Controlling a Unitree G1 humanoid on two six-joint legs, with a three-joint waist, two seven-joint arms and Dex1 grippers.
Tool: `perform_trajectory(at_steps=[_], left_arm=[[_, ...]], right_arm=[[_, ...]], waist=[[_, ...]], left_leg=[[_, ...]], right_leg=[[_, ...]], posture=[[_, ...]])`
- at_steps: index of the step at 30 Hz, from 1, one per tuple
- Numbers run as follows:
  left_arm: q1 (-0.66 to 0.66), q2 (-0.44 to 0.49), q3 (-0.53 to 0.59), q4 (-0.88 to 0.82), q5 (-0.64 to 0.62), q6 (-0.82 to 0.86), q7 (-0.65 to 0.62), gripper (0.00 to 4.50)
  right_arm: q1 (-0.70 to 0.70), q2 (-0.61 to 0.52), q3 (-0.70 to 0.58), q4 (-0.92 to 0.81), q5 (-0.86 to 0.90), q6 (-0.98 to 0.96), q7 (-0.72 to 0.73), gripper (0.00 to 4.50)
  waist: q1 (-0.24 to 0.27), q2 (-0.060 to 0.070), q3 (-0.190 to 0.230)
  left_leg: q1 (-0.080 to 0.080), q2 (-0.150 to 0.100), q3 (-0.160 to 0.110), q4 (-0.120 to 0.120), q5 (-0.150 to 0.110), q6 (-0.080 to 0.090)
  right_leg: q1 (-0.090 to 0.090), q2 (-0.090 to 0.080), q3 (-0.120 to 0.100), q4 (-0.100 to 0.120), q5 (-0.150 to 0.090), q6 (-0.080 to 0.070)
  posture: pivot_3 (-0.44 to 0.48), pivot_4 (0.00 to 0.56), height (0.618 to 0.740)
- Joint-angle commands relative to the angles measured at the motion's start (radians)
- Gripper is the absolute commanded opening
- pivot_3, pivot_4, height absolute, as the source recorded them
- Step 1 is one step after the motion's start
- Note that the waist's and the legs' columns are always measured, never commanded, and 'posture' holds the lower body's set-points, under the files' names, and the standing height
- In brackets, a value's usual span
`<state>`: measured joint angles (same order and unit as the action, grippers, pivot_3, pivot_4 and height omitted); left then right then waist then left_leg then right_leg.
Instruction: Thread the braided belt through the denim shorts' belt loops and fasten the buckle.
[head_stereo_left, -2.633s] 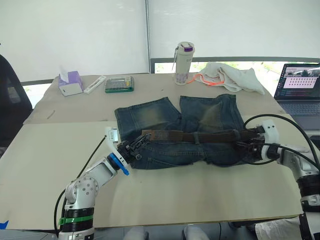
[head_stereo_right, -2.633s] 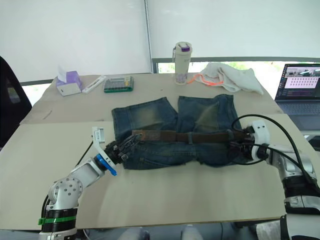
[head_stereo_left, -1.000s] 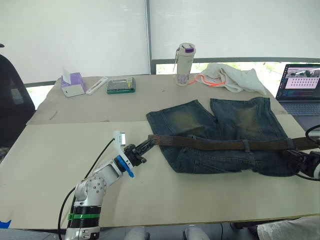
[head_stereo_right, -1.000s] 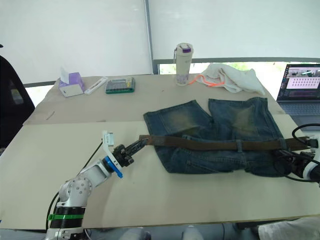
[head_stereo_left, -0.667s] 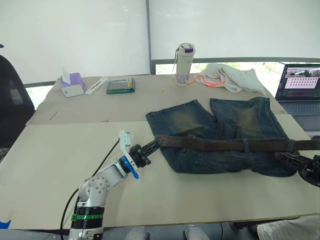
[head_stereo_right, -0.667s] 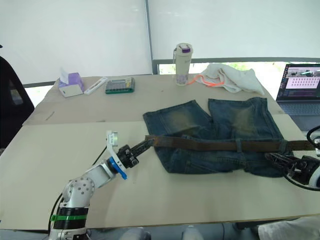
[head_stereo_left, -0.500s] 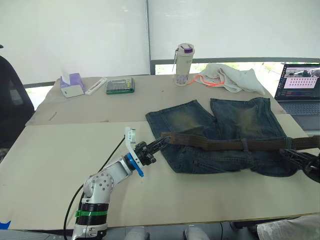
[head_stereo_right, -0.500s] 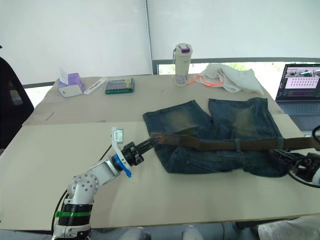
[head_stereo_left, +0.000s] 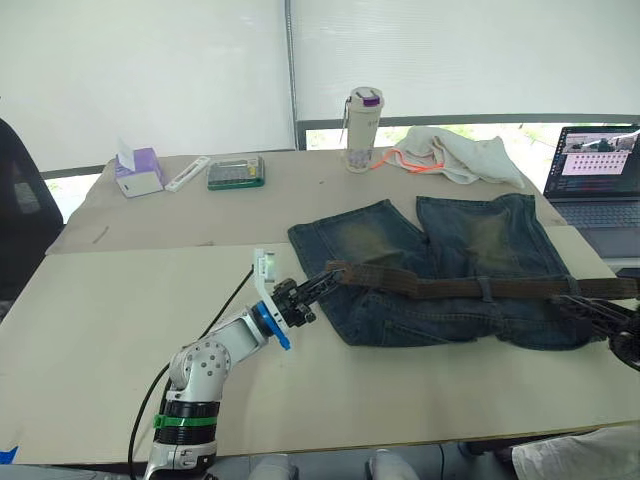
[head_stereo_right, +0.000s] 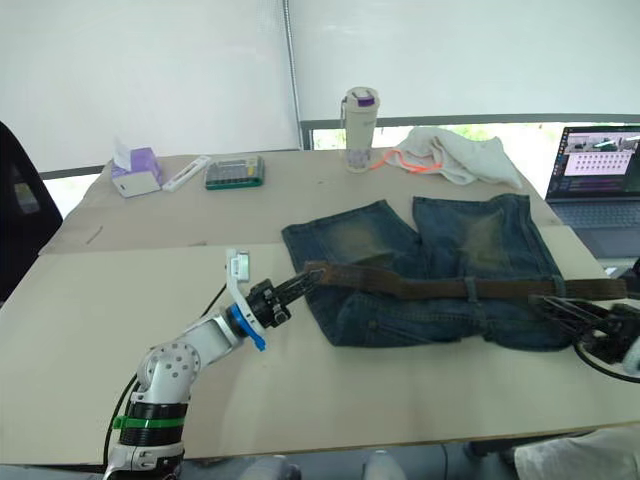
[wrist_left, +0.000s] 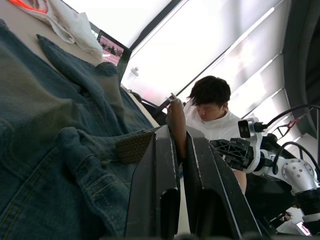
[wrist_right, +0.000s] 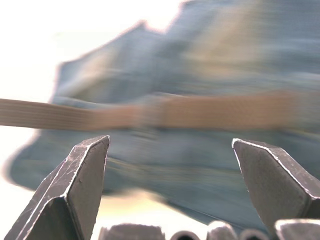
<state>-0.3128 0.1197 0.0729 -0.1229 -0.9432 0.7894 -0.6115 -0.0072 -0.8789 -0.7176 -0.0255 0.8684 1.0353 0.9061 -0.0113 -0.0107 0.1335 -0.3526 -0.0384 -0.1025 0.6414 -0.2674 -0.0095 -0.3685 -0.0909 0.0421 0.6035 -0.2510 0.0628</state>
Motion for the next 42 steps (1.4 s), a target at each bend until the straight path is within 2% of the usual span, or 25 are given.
perform_trajectory(at_steps=[1, 3, 7, 10, 15, 18, 21, 31, 34, 36, 38, 42], left_arm=[[-0.035, -0.021, 0.003, -0.037, -0.040, 0.020, 0.024, 0.00], [-0.039, -0.030, 0.007, -0.045, -0.054, 0.031, 0.037, 0.00], [-0.033, -0.057, 0.007, -0.062, -0.080, 0.046, 0.068, 0.00], [-0.023, -0.086, 0.014, -0.068, -0.099, 0.053, 0.107, 0.00], [-0.010, -0.088, 0.009, -0.083, -0.101, 0.051, 0.117, 0.00], [-0.007, -0.084, 0.015, -0.084, -0.101, 0.051, 0.122, 0.00], [-0.009, -0.077, 0.019, -0.078, -0.100, 0.050, 0.119, 0.00], [-0.014, -0.074, 0.009, -0.063, -0.084, 0.042, 0.109, 0.00], [-0.013, -0.074, 0.004, -0.059, -0.073, 0.039, 0.111, 0.00], [-0.011, -0.069, 0.001, -0.057, -0.069, 0.038, 0.105, 0.80], [-0.008, -0.051, 0.015, -0.052, -0.067, 0.032, 0.089, 1.36], [0.007, 0.057, -0.037, -0.041, 0.097, -0.043, 0.047, 2.78]], right_arm=[[-0.059, 0.138, 0.100, -0.186, 0.182, 0.116, -0.105, 4.36], [-0.080, 0.224, 0.138, -0.253, 0.274, 0.161, -0.175, 4.36], [-0.133, 0.456, 0.242, -0.336, 0.478, 0.163, -0.429, 4.36], [-0.158, 0.584, 0.321, -0.368, 0.516, 0.106, -0.574, 4.36], [-0.189, 0.682, 0.341, -0.346, 0.549, -0.006, -0.720, 4.36], [-0.174, 0.669, 0.345, -0.341, 0.561, -0.035, -0.709, 4.36], [-0.160, 0.646, 0.344, -0.334, 0.575, -0.053, -0.696, 3.64], [-0.143, 0.605, 0.394, -0.334, 0.544, -0.097, -0.667, 0.12], [-0.136, 0.595, 0.406, -0.328, 0.523, -0.111, -0.658, 0.02], [-0.133, 0.590, 0.406, -0.323, 0.519, -0.120, -0.658, 0.00], [-0.142, 0.575, 0.387, -0.295, 0.494, -0.141, -0.678, 0.00], [-0.161, 0.534, 0.355, -0.217, 0.459, -0.142, -0.780, 0.00]], waist=[[-0.001, -0.001, 0.000], [0.000, -0.001, 0.000], [0.008, 0.001, -0.001], [0.014, 0.005, -0.003], [0.013, 0.004, -0.004], [0.012, 0.004, -0.004], [0.008, 0.004, -0.004], [-0.002, 0.004, -0.004], [-0.001, 0.004, -0.004], [0.000, 0.004, -0.004], [-0.001, 0.004, -0.004], [-0.002, 0.004, -0.004]], left_leg=[[0.000, 0.000, 0.000, 0.000, 0.000, 0.000], [0.000, 0.000, -0.001, 0.000, 0.000, 0.000], [-0.001, 0.000, -0.003, 0.000, 0.000, 0.000], [-0.001, -0.001, -0.005, 0.000, 0.000, 0.000], [0.000, -0.002, -0.005, 0.000, 0.000, 0.000], [-0.001, -0.001, -0.004, 0.000, 0.000, 0.000], [-0.001, -0.001, -0.003, 0.000, 0.000, 0.000], [-0.001, -0.001, -0.003, 0.000, 0.000, 0.000], [-0.001, -0.001, -0.003, 0.000, 0.000, 0.000], [-0.001, -0.001, -0.003, 0.000, 0.000, 0.000], [-0.001, -0.001, -0.002, 0.000, 0.000, 0.000], [0.000, -0.001, -0.002, 0.000, 0.000, 0.000]], right_leg=[[0.000, 0.000, 0.000, 0.000, 0.000, 0.000], [0.000, 0.000, 0.000, 0.000, 0.000, 0.000], [-0.003, -0.001, 0.000, 0.001, 0.000, 0.000], [-0.004, -0.001, 0.000, 0.002, 0.000, 0.000], [-0.007, -0.002, 0.001, 0.004, 0.000, 0.000], [-0.008, -0.001, 0.000, 0.005, 0.000, -0.001], [-0.008, -0.001, 0.000, 0.006, 0.000, -0.001], [-0.008, 0.000, 0.000, 0.006, 0.000, -0.001], [-0.008, 0.000, 0.000, 0.006, 0.000, -0.001], [-0.008, 0.000, 0.000, 0.006, 0.000, -0.001], [-0.008, 0.000, 0.000, 0.005, 0.000, -0.001], [-0.008, 0.000, 0.001, 0.006, 0.000, -0.002]], posture=[[0.000, 0.150, 0.740], [0.000, 0.150, 0.740], [0.000, 0.150, 0.740], [0.000, 0.150, 0.740], [0.000, 0.150, 0.740], [0.000, 0.150, 0.740], [0.000, 0.150, 0.740], [0.000, 0.150, 0.740], [0.000, 0.150, 0.740], [0.000, 0.150, 0.740], [0.000, 0.150, 0.740], [0.000, 0.150, 0.740]])
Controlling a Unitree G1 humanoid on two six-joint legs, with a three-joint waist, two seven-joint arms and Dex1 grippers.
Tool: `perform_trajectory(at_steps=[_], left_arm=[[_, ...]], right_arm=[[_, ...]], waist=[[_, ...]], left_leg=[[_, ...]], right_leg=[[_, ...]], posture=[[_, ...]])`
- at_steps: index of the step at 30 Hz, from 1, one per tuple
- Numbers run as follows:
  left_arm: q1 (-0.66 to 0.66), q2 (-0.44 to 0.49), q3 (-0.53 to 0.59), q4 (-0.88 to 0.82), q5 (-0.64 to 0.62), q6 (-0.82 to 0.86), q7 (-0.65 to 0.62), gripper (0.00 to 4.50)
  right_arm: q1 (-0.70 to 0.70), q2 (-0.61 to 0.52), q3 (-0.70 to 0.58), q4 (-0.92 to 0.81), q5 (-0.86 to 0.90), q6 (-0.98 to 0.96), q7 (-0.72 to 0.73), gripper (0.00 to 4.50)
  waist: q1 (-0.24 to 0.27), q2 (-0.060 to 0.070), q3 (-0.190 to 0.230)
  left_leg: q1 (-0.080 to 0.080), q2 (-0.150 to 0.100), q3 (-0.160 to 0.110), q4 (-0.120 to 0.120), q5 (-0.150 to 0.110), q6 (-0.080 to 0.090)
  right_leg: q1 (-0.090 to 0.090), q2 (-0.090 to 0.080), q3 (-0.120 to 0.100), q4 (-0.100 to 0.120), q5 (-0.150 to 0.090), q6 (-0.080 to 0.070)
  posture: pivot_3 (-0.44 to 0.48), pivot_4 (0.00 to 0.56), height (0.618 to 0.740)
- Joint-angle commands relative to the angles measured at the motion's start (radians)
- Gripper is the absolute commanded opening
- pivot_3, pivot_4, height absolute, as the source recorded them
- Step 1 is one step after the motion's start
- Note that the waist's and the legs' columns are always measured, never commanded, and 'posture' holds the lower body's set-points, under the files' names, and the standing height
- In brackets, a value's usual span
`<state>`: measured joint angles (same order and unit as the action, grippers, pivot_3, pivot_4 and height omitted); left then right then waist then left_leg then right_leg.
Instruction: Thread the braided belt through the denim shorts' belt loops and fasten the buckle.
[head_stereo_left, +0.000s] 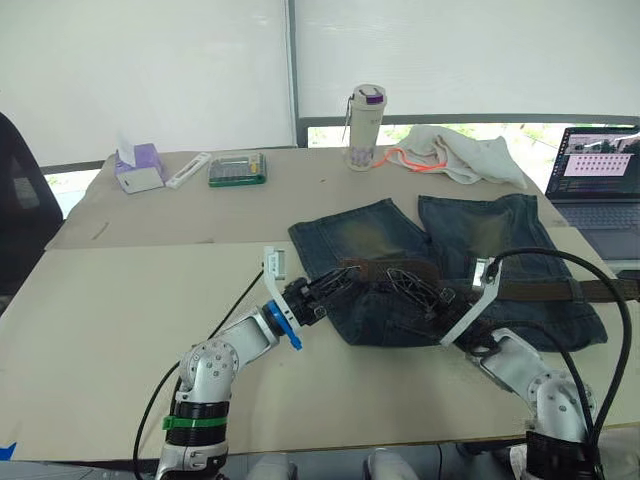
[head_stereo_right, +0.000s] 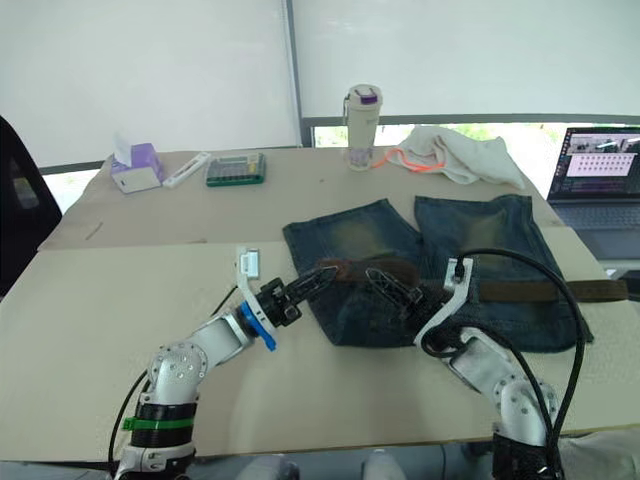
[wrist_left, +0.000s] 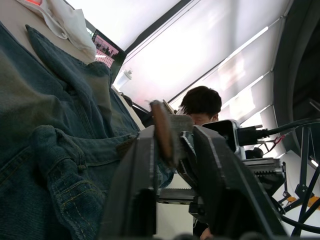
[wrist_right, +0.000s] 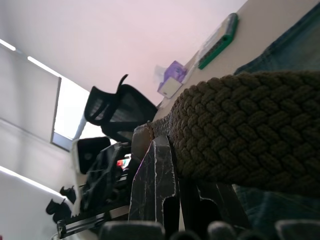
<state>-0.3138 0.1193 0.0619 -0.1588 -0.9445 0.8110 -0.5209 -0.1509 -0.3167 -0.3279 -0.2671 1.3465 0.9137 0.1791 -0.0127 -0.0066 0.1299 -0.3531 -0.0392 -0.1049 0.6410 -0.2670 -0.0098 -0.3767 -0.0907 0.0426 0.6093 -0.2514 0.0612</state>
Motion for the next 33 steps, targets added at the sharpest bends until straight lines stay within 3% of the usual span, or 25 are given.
perform_trajectory(at_steps=[1, 5, 10, 23, 33], left_arm=[[0.014, 0.098, -0.049, -0.003, 0.149, -0.094, -0.069, 3.15], [0.027, 0.193, -0.088, -0.002, 0.253, -0.170, -0.143, 4.47], [0.038, 0.244, -0.120, -0.017, 0.329, -0.252, -0.212, 4.47], [0.027, 0.255, -0.143, -0.035, 0.386, -0.316, -0.280, 4.47], [0.010, 0.250, -0.140, -0.032, 0.401, -0.307, -0.284, 4.47]], right_arm=[[-0.020, -0.040, -0.034, 0.040, -0.040, -0.015, -0.083, 0.00], [-0.027, -0.057, -0.054, 0.068, -0.032, 0.003, -0.152, 0.00], [-0.038, -0.078, -0.090, 0.095, -0.045, -0.015, -0.185, 0.00], [-0.037, -0.171, -0.119, 0.118, 0.008, 0.071, -0.198, 0.00], [-0.123, -0.058, -0.076, 0.214, 0.110, 0.109, -0.294, 0.00]], waist=[[-0.001, 0.000, 0.000], [0.000, 0.000, 0.000], [0.003, 0.000, 0.000], [-0.001, 0.000, 0.000], [-0.003, 0.000, 0.000]], left_leg=[[0.000, 0.000, 0.000, 0.000, 0.000, 0.000], [-0.001, 0.000, 0.001, -0.002, 0.000, 0.000], [-0.001, 0.000, 0.001, -0.002, 0.000, 0.000], [-0.001, 0.001, 0.001, -0.002, 0.000, 0.000], [-0.001, 0.002, 0.001, -0.002, 0.000, 0.000]], right_leg=[[0.000, 0.000, 0.000, 0.000, 0.000, 0.000], [-0.002, 0.000, 0.001, 0.000, 0.000, -0.001], [-0.002, -0.001, 0.001, 0.000, 0.000, -0.001], [-0.002, 0.000, 0.001, 0.001, 0.000, -0.001], [-0.003, 0.001, 0.002, 0.001, 0.000, -0.001]], posture=[[0.000, 0.150, 0.740], [0.000, 0.150, 0.740], [0.000, 0.150, 0.740], [0.000, 0.150, 0.740], [0.000, 0.150, 0.740]])
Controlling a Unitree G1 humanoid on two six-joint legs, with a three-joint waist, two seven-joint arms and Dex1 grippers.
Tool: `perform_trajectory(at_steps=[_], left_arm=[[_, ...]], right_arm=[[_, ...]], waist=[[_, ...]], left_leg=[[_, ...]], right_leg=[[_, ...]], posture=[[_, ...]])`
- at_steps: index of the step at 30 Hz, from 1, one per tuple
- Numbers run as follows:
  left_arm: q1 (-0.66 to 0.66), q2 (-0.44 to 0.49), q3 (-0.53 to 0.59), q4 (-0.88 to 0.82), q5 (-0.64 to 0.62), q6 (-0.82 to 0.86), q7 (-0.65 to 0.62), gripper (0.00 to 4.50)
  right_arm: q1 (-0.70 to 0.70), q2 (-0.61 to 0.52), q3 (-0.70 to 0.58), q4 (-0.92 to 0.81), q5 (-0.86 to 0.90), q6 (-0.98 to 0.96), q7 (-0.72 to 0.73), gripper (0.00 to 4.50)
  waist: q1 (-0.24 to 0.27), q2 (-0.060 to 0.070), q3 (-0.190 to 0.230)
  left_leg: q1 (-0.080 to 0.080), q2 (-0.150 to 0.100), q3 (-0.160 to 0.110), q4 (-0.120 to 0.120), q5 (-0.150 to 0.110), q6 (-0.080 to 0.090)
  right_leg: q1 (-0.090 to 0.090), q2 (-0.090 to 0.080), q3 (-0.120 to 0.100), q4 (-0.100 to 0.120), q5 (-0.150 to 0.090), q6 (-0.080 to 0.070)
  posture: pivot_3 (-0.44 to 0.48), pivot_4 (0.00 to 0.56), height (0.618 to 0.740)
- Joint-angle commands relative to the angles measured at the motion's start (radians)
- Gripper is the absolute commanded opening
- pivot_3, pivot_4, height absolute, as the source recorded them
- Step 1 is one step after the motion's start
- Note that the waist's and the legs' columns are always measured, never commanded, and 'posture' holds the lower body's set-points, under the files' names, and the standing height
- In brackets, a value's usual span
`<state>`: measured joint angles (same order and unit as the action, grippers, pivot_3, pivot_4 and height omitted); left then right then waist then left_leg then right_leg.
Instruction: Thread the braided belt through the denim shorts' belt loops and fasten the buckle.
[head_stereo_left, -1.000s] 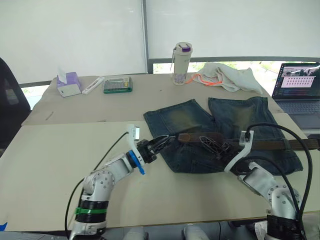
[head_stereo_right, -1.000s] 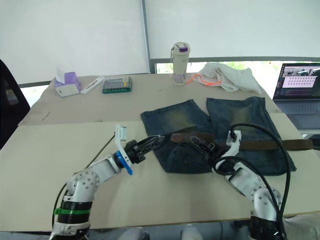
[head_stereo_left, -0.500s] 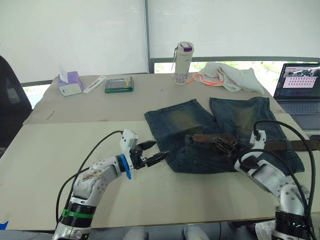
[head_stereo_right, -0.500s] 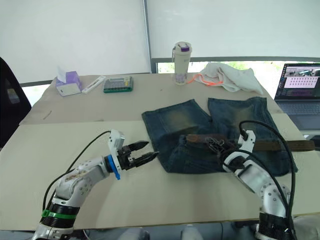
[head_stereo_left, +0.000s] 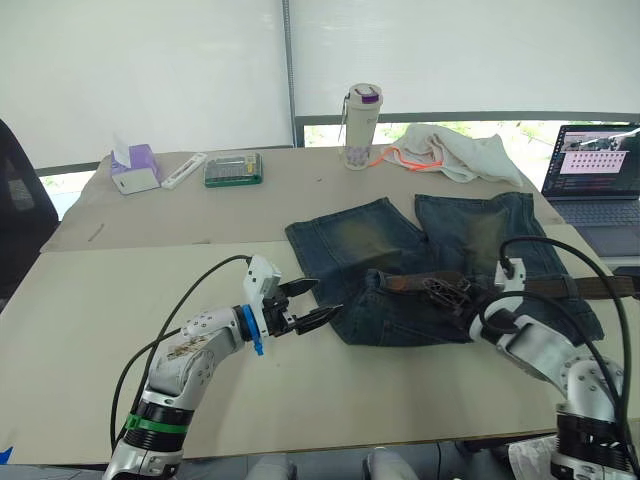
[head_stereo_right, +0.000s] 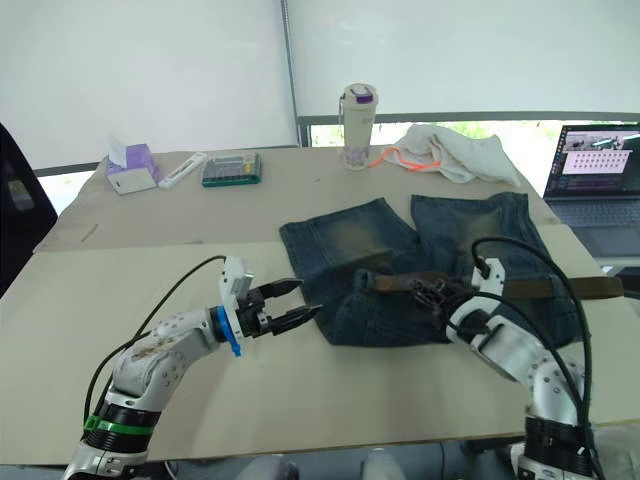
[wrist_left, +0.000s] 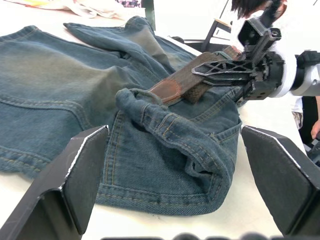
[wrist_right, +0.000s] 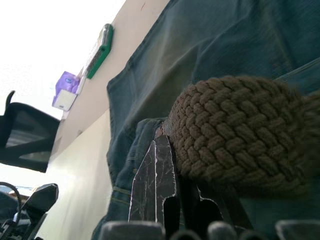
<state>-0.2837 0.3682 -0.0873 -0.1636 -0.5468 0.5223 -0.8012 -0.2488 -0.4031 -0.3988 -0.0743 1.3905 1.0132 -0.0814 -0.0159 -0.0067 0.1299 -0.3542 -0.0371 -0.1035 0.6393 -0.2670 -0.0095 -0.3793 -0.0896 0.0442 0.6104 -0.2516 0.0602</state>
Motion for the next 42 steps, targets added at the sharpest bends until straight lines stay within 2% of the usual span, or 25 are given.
perform_trajectory(at_steps=[1, 5, 10, 14, 19, 25, 31, 36, 40, 42], left_arm=[[-0.018, -0.001, 0.015, -0.028, -0.001, -0.016, 0.001, 4.47], [-0.010, -0.001, 0.022, -0.035, -0.004, -0.011, 0.010, 4.47], [0.003, -0.001, 0.028, -0.043, -0.003, -0.008, 0.026, 4.47], [0.011, 0.002, 0.031, -0.048, -0.005, -0.006, 0.034, 4.47], [0.012, -0.001, 0.029, -0.048, -0.004, -0.005, 0.039, 4.47], [0.013, -0.013, 0.026, -0.023, -0.003, -0.014, 0.037, 4.47], [0.024, -0.052, 0.046, -0.008, -0.037, 0.004, 0.051, 4.47], [0.046, -0.129, 0.117, -0.023, -0.141, 0.075, 0.114, 4.47], [0.043, -0.263, 0.252, -0.017, -0.376, 0.186, 0.265, 4.47], [0.042, -0.282, 0.279, -0.014, -0.418, 0.223, 0.309, 4.47]], right_arm=[[-0.033, 0.042, -0.006, 0.038, 0.084, 0.014, -0.047, 0.00], [-0.043, 0.067, 0.004, 0.075, 0.119, 0.036, -0.092, 0.00], [-0.047, 0.048, 0.054, 0.103, 0.022, 0.053, -0.096, 0.00], [-0.048, -0.012, 0.112, 0.108, -0.108, 0.058, -0.024, 0.00], [-0.071, -0.038, 0.143, 0.108, -0.183, 0.051, 0.051, 0.00], [-0.123, 0.033, 0.178, 0.128, -0.252, 0.041, 0.083, 0.00], [-0.170, 0.155, 0.170, 0.155, -0.278, 0.029, 0.087, 0.00], [-0.169, 0.282, 0.061, 0.201, -0.154, 0.040, 0.120, 0.00], [-0.150, 0.314, 0.041, 0.201, -0.081, 0.086, 0.181, 0.00], [-0.148, 0.317, 0.042, 0.201, -0.079, 0.090, 0.195, 0.00]], waist=[[0.000, 0.000, 0.000], [0.000, 0.000, 0.000], [-0.004, 0.000, 0.000], [-0.003, 0.000, -0.001], [0.001, -0.004, -0.002], [-0.009, -0.005, -0.003], [-0.029, -0.005, -0.003], [-0.030, -0.005, -0.003], [-0.028, -0.004, -0.003], [-0.029, -0.004, -0.003]], left_leg=[[0.000, 0.000, 0.000, 0.000, 0.000, 0.000], [0.000, 0.000, 0.000, 0.000, 0.000, 0.000], [0.000, 0.000, 0.000, 0.000, 0.000, 0.000], [0.001, 0.000, 0.000, 0.000, 0.000, 0.000], [0.002, 0.000, 0.000, 0.000, 0.000, 0.000], [0.002, 0.001, 0.000, 0.000, 0.000, 0.000], [0.002, 0.003, -0.001, 0.000, 0.000, 0.000], [0.002, 0.006, -0.002, -0.003, 0.000, 0.000], [0.001, 0.007, -0.003, -0.004, 0.000, 0.000], [0.001, 0.007, -0.003, -0.004, 0.000, 0.000]], right_leg=[[0.000, 0.000, 0.000, 0.000, 0.000, 0.000], [0.000, 0.000, 0.000, 0.000, 0.000, 0.000], [0.000, 0.000, 0.000, 0.000, 0.000, 0.000], [0.001, 0.001, 0.000, 0.000, 0.000, 0.000], [0.003, 0.000, -0.001, -0.001, 0.000, 0.000], [0.002, 0.001, -0.001, 0.000, 0.000, 0.000], [0.001, 0.004, 0.000, 0.000, 0.001, -0.001], [-0.003, 0.005, 0.001, 0.001, 0.002, -0.003], [-0.006, 0.006, 0.002, 0.002, 0.002, -0.004], [-0.006, 0.006, 0.003, 0.002, 0.002, -0.004]], posture=[[0.000, 0.150, 0.740], [0.000, 0.150, 0.740], [0.000, 0.150, 0.740], [0.000, 0.150, 0.740], [0.000, 0.150, 0.740], [0.000, 0.150, 0.740], [0.000, 0.150, 0.740], [0.000, 0.150, 0.740], [0.000, 0.150, 0.740], [0.000, 0.150, 0.740]])
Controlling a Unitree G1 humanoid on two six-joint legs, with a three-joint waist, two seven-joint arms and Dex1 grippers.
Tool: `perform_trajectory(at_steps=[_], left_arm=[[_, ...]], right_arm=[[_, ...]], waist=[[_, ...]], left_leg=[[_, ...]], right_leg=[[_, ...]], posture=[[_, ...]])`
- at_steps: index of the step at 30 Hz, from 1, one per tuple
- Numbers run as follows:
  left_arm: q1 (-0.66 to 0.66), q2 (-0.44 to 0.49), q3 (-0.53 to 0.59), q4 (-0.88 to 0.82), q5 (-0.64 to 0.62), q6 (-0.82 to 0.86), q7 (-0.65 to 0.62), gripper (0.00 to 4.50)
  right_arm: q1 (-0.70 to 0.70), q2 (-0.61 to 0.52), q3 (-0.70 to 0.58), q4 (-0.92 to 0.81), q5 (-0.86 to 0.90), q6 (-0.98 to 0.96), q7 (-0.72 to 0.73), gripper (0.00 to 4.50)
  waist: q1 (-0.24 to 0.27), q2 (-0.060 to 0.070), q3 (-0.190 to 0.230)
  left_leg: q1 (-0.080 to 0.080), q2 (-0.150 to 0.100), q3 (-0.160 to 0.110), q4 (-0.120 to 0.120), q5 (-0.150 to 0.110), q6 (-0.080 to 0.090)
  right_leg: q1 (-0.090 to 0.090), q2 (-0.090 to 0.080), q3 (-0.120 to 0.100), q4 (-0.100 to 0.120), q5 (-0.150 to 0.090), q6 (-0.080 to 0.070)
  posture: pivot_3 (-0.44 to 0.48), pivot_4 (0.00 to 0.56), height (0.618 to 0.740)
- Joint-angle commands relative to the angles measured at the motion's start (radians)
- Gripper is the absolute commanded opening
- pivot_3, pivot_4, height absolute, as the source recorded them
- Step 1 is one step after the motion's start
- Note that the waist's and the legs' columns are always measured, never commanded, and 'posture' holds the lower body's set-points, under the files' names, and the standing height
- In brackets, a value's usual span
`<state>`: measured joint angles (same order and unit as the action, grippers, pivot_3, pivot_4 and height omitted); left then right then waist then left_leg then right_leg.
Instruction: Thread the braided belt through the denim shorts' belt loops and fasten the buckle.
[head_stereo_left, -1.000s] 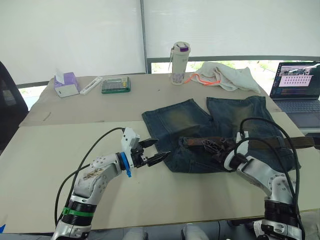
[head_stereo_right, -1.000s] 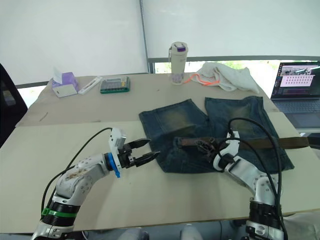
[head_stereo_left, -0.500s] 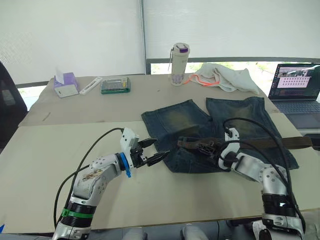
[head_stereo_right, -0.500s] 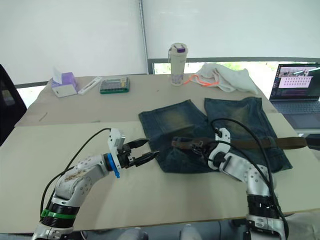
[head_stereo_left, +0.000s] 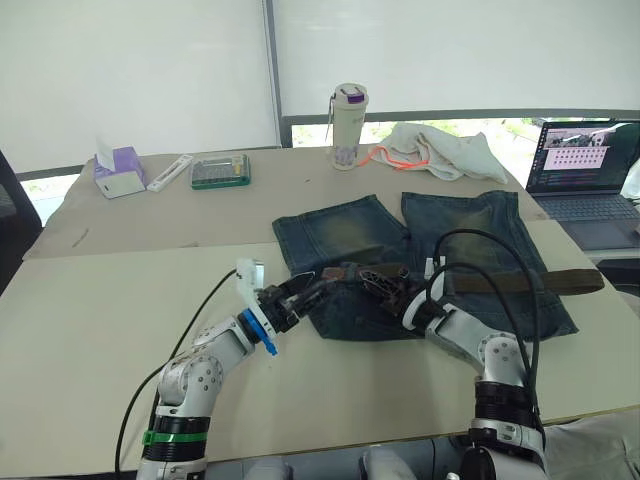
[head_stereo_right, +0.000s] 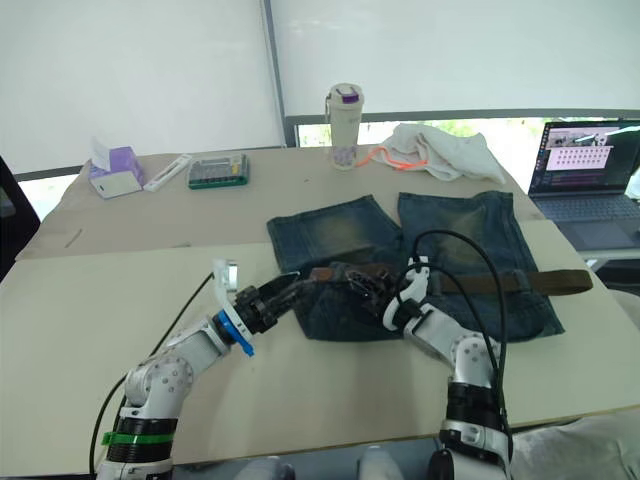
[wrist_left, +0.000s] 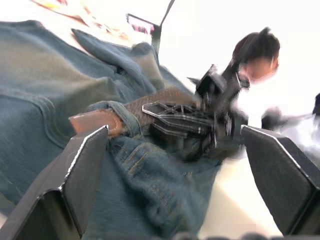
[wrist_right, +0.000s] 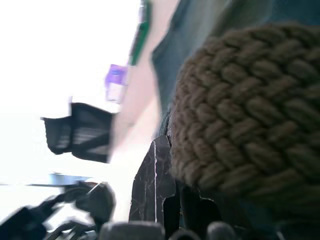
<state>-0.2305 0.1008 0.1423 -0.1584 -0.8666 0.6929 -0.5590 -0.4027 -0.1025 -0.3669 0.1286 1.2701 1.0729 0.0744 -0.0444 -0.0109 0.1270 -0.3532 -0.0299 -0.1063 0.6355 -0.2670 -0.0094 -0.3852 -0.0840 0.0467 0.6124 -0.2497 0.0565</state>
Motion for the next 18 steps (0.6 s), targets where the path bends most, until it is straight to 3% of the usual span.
perform_trajectory(at_steps=[1, 11, 18], left_arm=[[-0.007, -0.019, 0.043, -0.007, -0.094, 0.063, 0.073, 4.47], [-0.062, -0.111, 0.099, 0.144, -0.156, 0.119, 0.212, 4.47], [-0.071, -0.108, 0.092, 0.162, -0.162, 0.153, 0.203, 4.47]], right_arm=[[0.006, 0.021, 0.013, 0.003, 0.039, 0.030, 0.051, 0.00], [0.014, 0.024, 0.023, 0.024, -0.003, 0.015, 0.118, 0.00], [0.021, 0.022, 0.019, 0.011, -0.010, 0.013, 0.128, 0.00]], waist=[[-0.001, 0.000, 0.000], [0.001, 0.001, 0.000], [0.002, 0.001, 0.000]], left_leg=[[0.000, 0.000, 0.000, 0.000, 0.000, 0.000], [0.000, -0.001, 0.005, 0.000, 0.000, 0.000], [0.000, -0.001, 0.005, 0.000, 0.000, 0.000]], right_leg=[[0.000, 0.000, 0.000, 0.000, 0.000, 0.000], [0.000, 0.001, 0.000, 0.000, 0.000, 0.000], [0.000, 0.002, 0.000, 0.000, 0.000, -0.001]], posture=[[0.000, 0.150, 0.740], [0.000, 0.150, 0.740], [0.000, 0.150, 0.740]])
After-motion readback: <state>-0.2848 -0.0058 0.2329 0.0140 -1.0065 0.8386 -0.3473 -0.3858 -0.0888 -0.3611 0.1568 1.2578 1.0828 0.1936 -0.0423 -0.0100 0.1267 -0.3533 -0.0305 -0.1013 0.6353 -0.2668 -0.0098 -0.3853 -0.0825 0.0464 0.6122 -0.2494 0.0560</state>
